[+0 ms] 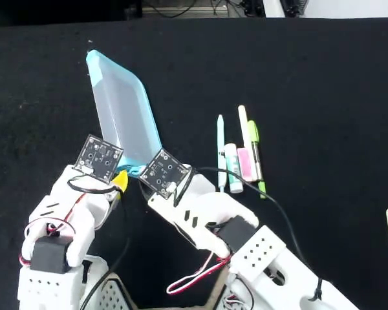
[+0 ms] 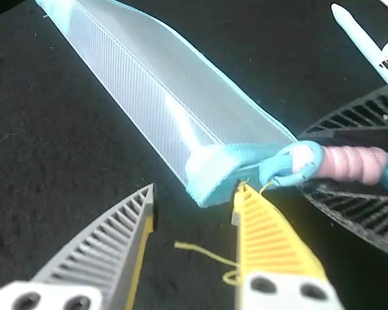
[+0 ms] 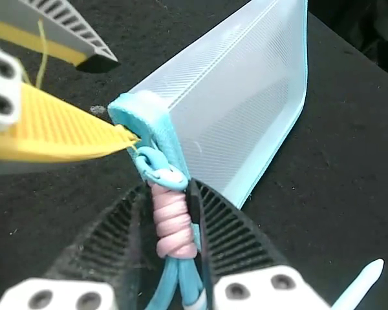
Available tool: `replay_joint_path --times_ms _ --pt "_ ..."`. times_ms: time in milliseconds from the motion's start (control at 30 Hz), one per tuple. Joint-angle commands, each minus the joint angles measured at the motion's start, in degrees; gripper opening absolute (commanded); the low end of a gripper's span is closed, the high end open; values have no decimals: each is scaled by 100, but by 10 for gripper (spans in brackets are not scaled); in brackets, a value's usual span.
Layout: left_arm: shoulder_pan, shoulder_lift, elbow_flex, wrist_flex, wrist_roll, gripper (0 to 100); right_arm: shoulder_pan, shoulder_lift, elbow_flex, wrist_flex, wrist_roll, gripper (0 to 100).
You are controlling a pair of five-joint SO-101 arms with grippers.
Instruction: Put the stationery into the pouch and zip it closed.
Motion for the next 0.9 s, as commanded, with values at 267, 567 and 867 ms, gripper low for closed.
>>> replay_joint_path --times_ms 267,567,867 --pt "13 -62 -101 -220 18 103 97 -119 -31 -149 -26 11" --pt "-48 -62 -585 -229 545 30 369 -145 -488 35 -26 11" --pt "-611 9 -1657 53 633 34 677 -110 -2431 1407 334 11"
